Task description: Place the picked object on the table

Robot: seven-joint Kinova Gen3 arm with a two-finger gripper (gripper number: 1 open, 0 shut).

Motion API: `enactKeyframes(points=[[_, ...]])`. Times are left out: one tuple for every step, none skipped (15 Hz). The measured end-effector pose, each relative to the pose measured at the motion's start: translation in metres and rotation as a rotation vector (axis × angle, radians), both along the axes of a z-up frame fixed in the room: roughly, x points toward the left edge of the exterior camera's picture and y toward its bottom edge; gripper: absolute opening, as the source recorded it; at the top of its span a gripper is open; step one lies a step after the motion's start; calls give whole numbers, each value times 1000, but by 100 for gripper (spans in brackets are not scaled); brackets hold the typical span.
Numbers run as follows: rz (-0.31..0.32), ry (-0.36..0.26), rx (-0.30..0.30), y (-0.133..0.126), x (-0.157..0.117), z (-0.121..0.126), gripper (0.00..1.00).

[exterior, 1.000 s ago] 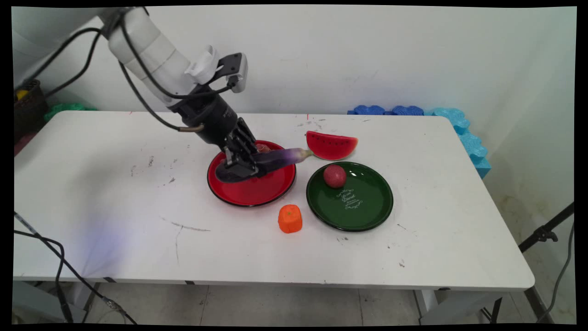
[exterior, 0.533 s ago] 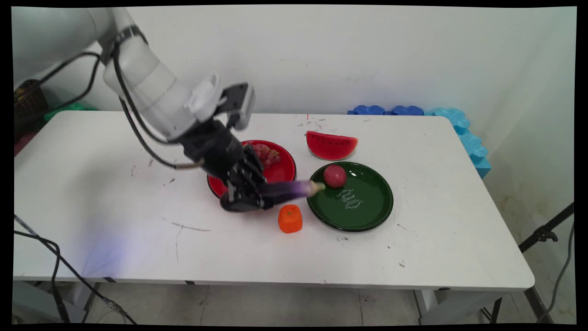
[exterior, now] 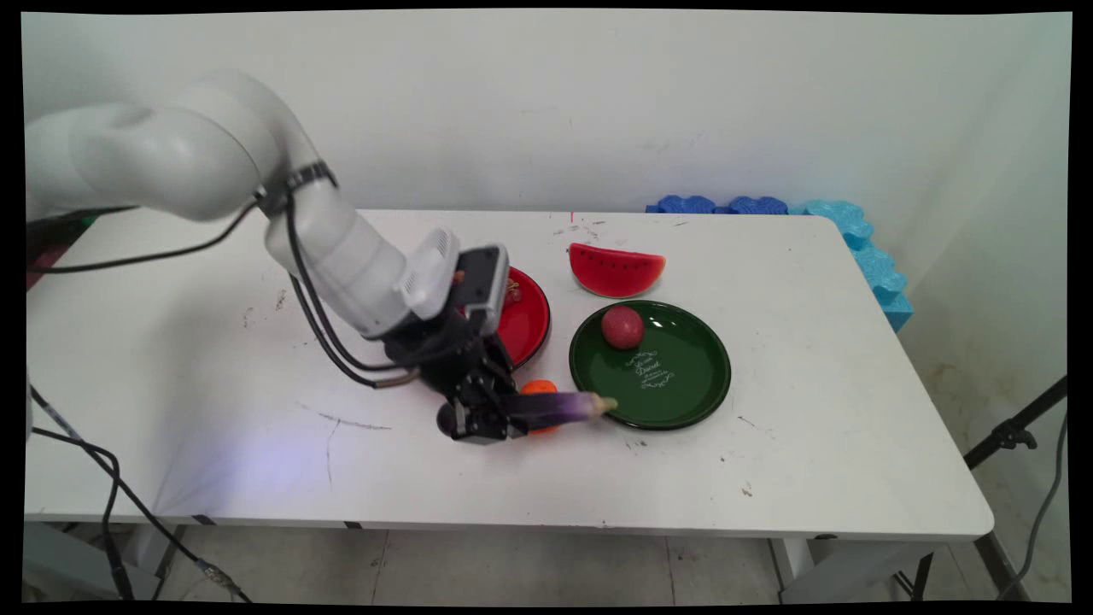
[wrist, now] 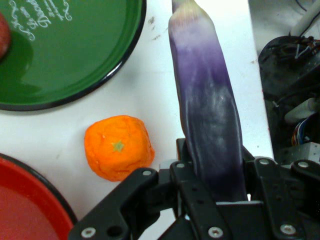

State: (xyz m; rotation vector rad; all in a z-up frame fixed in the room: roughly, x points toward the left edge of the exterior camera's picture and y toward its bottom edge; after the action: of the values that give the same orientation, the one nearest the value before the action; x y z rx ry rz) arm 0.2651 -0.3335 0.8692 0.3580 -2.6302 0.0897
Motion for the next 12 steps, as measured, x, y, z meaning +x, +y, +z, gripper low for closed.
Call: enactKeyframes(points=[[-1, -4, 0, 0, -2, -8, 0], [-4, -8, 1, 0, -4, -17, 0], [-6, -12, 3, 0, -5, -25, 0], [-8, -14, 5, 0, -6, -31, 0], [-11, -17, 7, 1, -7, -38, 0], [-13, -18, 8, 1, -8, -44, 0], [-15, -20, 9, 1, -8, -48, 0], [-17, -22, 11, 1, -9, -54, 0], [-19, -24, 13, 2, -9, -58, 0], [-21, -24, 15, 2, -9, -62, 0], [-22, -24, 16, 2, -10, -64, 0], [-23, -24, 17, 3, -10, -67, 0]])
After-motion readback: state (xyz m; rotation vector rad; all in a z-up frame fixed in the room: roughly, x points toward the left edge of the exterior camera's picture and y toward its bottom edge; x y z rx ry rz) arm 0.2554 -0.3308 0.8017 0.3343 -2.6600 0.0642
